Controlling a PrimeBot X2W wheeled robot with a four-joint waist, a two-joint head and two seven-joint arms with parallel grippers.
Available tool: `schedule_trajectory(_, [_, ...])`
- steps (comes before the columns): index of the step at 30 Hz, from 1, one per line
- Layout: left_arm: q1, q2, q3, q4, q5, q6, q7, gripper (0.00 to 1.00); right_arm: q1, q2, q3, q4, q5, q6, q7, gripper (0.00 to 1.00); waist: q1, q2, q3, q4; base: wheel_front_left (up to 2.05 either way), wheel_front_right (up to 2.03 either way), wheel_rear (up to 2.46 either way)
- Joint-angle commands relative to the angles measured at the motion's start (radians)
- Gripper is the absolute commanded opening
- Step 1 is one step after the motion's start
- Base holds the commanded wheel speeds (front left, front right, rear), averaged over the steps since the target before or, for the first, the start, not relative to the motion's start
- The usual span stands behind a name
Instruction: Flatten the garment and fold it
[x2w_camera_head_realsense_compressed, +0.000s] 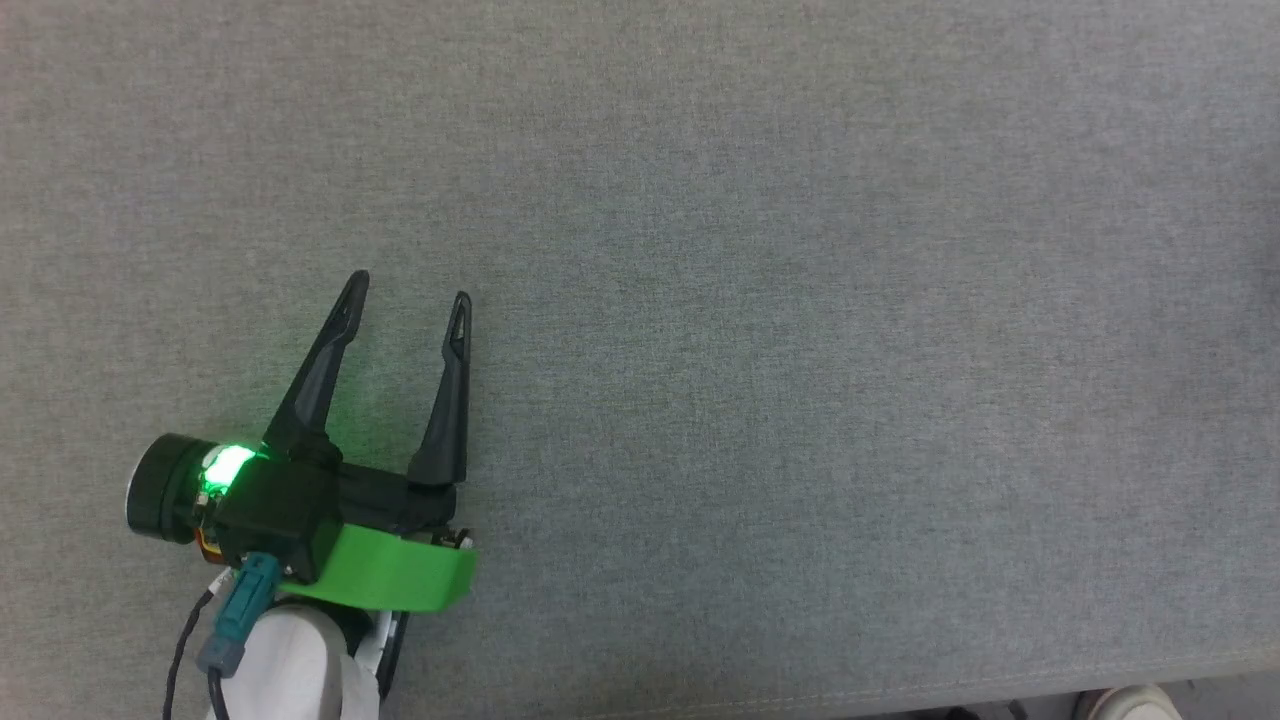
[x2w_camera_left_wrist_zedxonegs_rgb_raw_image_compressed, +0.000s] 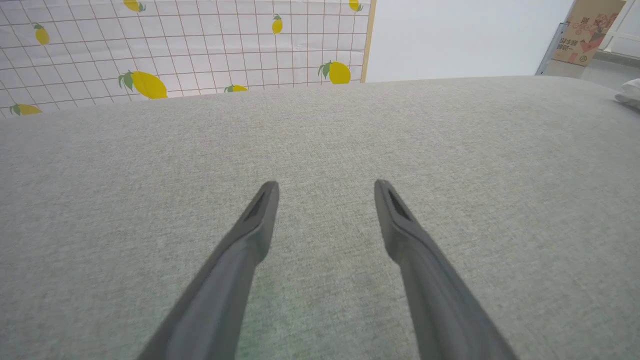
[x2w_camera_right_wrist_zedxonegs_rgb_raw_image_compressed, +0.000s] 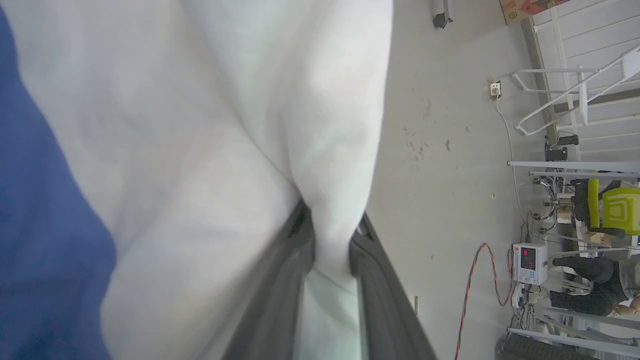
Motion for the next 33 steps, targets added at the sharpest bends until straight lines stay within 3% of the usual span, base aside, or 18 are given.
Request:
schedule_trajectory(1, [-0.009,0.011,0.000,-0.011,0.018,0.006,0.003,1.00,-0.024,-0.005,-0.006,0.012,-0.016,-0.002,-0.016,0.00,-0.0001,-0.0001,0.013,-0.001,0.00,0.00,0.00])
schedule_trajectory(10, [-0.016,0.020,0.012,-0.050,0.029,0.029,-0.011,1.00,-0.072,0.026,-0.043,0.104,-0.086,-0.002,-0.097,0.00,-0.0001,-0.0001,0.038,-0.009,0.00,0.00,0.00])
schedule_trajectory(12, [-0.018,0.022,0.015,-0.055,0.030,0.033,-0.017,1.00,-0.084,0.032,-0.053,0.124,-0.098,-0.002,-0.108,0.22,-0.0001,-0.0001,0.043,-0.010,0.00,0.00,0.00])
schedule_trajectory(13, [-0.019,0.024,0.016,-0.056,0.031,0.035,-0.018,1.00,-0.091,0.036,-0.059,0.134,-0.106,-0.002,-0.115,0.41,-0.0001,-0.0001,0.045,-0.011,0.00,0.00,0.00])
schedule_trajectory(14, [-0.021,0.022,0.018,-0.056,0.030,0.038,-0.019,1.00,-0.096,0.039,-0.062,0.141,-0.112,-0.002,-0.122,0.49,-0.0001,-0.0001,0.046,-0.011,0.00,0.00,0.00])
schedule_trajectory(15, [-0.023,0.021,0.019,-0.056,0.028,0.040,-0.021,1.00,-0.102,0.043,-0.064,0.151,-0.118,-0.002,-0.130,0.98,-0.0001,-0.0001,0.046,-0.011,0.00,0.00,0.00])
schedule_trajectory(24, [-0.021,0.000,0.032,-0.044,0.010,0.069,-0.054,1.00,-0.138,0.048,-0.072,0.238,-0.165,-0.002,-0.195,1.00,-0.0001,-0.0001,0.002,-0.001,0.00,0.00,0.00])
schedule_trajectory(33, [0.001,-0.036,0.057,0.002,-0.004,0.115,-0.072,1.00,-0.119,0.067,-0.070,0.268,-0.178,-0.002,-0.270,1.00,-0.0001,-0.0001,-0.143,0.017,0.00,0.00,0.00])
